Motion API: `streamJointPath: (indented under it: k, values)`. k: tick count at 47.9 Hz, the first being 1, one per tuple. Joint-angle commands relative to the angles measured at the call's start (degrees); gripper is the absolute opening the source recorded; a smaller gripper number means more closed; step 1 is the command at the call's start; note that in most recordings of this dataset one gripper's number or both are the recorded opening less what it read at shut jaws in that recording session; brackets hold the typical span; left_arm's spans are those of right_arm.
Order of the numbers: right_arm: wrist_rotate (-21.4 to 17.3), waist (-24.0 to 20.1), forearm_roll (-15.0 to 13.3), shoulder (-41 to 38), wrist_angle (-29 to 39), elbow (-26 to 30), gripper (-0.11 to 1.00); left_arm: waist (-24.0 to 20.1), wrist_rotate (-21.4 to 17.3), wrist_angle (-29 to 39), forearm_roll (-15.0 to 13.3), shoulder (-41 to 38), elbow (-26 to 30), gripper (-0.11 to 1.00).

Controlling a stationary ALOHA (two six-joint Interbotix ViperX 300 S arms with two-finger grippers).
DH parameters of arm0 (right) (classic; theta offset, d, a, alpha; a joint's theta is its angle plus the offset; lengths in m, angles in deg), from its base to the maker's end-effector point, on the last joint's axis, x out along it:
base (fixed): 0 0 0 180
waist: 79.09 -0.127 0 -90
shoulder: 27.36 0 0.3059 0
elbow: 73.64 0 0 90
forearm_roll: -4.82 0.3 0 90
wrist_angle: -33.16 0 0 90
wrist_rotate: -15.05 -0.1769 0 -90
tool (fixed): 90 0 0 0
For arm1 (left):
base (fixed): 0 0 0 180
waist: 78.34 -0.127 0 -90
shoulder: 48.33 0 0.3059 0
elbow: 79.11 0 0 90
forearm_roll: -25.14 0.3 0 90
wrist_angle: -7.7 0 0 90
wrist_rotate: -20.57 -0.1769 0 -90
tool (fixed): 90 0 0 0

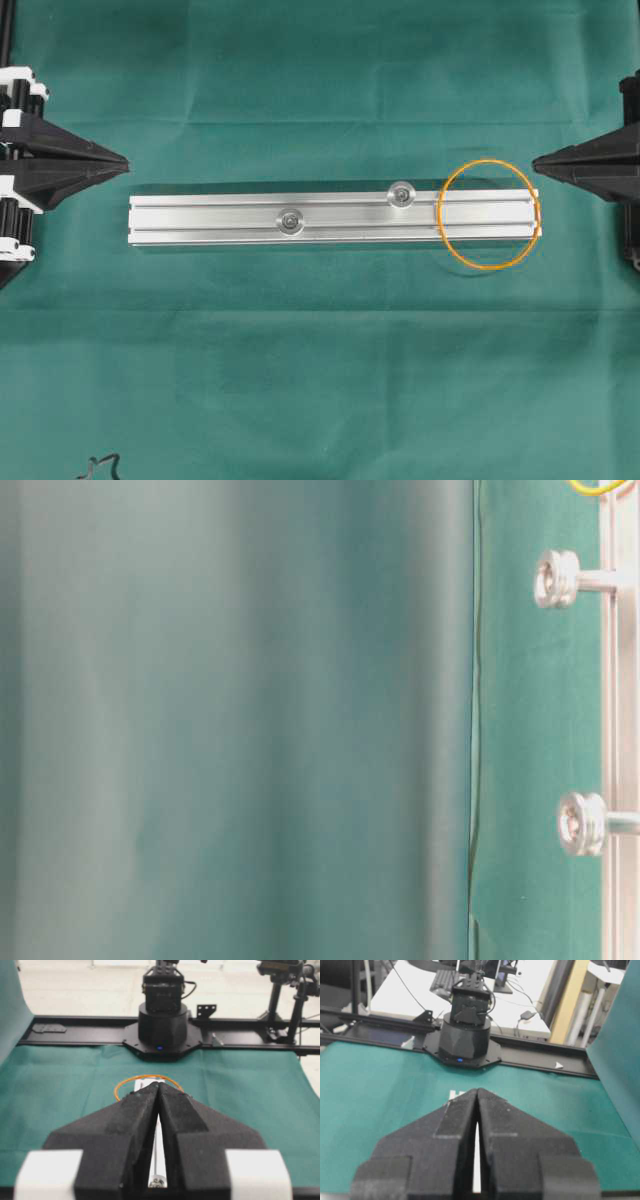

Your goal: Hook the rubber onto the shaft.

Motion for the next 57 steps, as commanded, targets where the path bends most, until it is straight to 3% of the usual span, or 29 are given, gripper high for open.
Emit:
streamJointPath:
  k: [1, 11, 23, 33, 38, 49, 57]
  values:
    - [0.0, 0.0, 0.2, -0.7, -0.2, 0.5, 0.05, 0.2, 0.2, 0.6, 1.7, -0.4, 1.9, 0.02]
    - [-0.3, 0.1, 0.2, -1.8, 8.4, 2.8, 0.05, 0.2, 0.3, 2.7, 1.7, 0.7, 2.5, 0.02]
    - [-0.3, 0.0, 0.3, -0.6, 10.5, 5.9, 0.05, 0.2, 0.4, 4.5, 1.6, 1.7, 3.2, 0.02]
    - [-0.4, 0.0, 0.3, 0.0, 17.0, 9.6, 0.05, 0.2, 0.4, 8.7, 1.7, 2.5, 5.7, 0.02]
    - [-0.4, 0.0, 0.3, -0.1, 22.9, 11.2, 0.05, 0.2, 0.6, 14.3, 1.7, 2.8, 6.3, 0.02]
    - [-2.8, 0.0, 0.3, -0.9, 45.5, 16.9, 0.05, 1.2, 2.5, 33.6, 1.7, 3.1, 10.6, 0.02]
    - [-4.5, 0.0, 0.3, -1.9, 56.3, 19.6, 0.05, 1.5, 2.7, 45.0, 1.7, 3.1, 12.9, 0.02]
